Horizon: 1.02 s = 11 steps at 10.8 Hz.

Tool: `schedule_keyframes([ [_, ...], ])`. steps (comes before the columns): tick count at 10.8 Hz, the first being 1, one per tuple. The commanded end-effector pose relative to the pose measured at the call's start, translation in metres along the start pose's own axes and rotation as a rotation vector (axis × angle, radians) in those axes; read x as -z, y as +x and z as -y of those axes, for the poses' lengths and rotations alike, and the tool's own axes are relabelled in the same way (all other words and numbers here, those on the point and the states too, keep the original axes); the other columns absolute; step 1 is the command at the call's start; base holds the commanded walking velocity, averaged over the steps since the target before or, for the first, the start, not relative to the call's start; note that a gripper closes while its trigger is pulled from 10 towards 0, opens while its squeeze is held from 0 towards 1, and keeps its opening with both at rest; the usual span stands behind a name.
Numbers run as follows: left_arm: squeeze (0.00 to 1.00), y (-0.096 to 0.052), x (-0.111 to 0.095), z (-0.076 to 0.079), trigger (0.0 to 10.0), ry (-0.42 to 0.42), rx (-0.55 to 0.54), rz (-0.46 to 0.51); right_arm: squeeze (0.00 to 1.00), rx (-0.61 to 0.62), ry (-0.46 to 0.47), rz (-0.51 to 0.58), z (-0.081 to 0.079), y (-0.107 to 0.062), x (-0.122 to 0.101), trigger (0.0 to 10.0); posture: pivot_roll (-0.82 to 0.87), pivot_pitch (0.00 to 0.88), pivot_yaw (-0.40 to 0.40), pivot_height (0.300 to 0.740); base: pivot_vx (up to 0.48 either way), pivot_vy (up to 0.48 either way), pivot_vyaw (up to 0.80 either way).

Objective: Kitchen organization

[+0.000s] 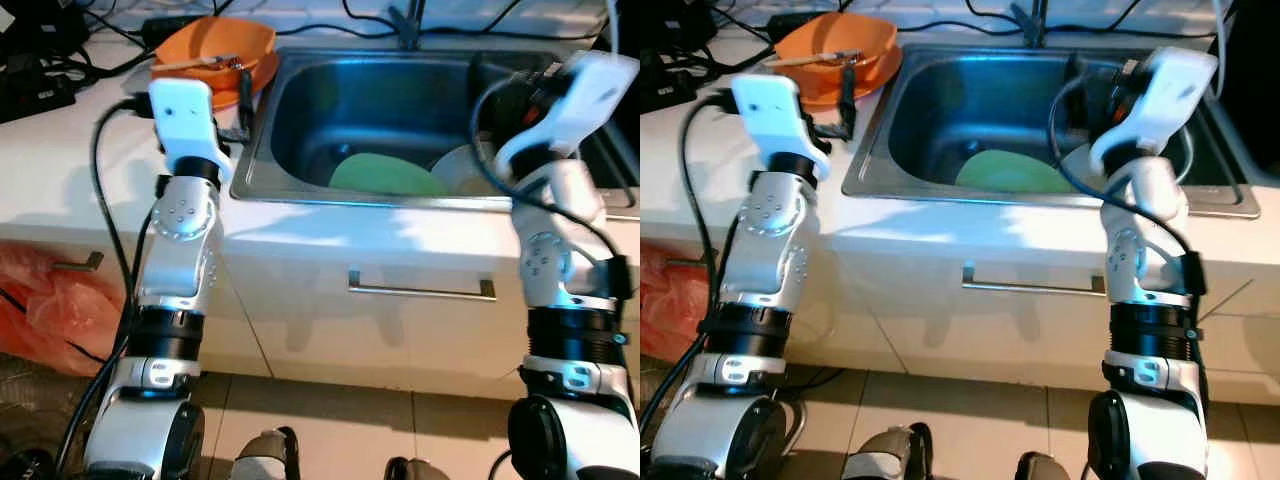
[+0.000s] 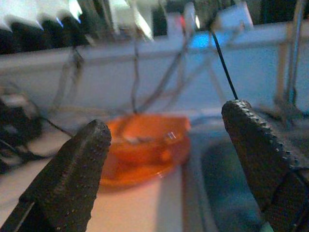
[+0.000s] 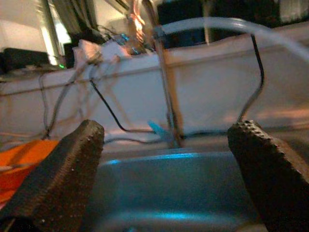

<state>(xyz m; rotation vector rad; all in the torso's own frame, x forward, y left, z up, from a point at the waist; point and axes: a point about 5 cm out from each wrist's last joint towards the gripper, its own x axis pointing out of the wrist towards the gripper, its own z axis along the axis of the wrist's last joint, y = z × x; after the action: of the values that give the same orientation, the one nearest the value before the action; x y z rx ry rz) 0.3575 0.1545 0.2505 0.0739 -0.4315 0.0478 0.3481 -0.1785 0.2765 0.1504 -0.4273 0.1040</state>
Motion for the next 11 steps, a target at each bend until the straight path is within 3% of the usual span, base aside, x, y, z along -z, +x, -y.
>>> schedule_keyframes([
  [1, 0.0, -0.005, -0.009, -0.007, 10.0, 0.039, -0.044, 0.038, 0.0, -0.018, -0.03, 0.003, -0.007, -0.007, -0.005, 10.0, 0.05, 0.075, 0.041, 0.74, 0.0, 0.0, 0.0],
  [2, 0.0, -0.008, -0.022, -0.006, 10.0, 0.058, -0.034, 0.095, 0.0, -0.027, -0.043, 0.003, -0.01, -0.012, -0.007, 10.0, 0.05, 0.074, 0.039, 0.74, 0.0, 0.0, 0.0],
  [3, 0.0, -0.01, -0.052, 0.003, 10.0, 0.058, 0.019, 0.218, 0.0, -0.028, -0.045, -0.001, -0.011, -0.018, -0.01, 10.0, 0.05, 0.068, 0.038, 0.74, 0.0, 0.0, 0.0],
  [4, 0.0, -0.009, -0.059, 0.005, 10.0, 0.044, 0.027, 0.239, 0.0, -0.028, -0.043, 0.005, -0.011, -0.018, -0.013, 10.0, 0.04, 0.063, 0.037, 0.74, 0.0, 0.0, 0.0],
  [11, 0.0, -0.011, -0.049, -0.009, 10.0, 0.025, -0.026, 0.172, 0.0, -0.047, -0.071, -0.016, -0.013, -0.021, -0.018, 10.0, 0.04, 0.056, 0.025, 0.74, 0.289, 0.0, 0.0],
])
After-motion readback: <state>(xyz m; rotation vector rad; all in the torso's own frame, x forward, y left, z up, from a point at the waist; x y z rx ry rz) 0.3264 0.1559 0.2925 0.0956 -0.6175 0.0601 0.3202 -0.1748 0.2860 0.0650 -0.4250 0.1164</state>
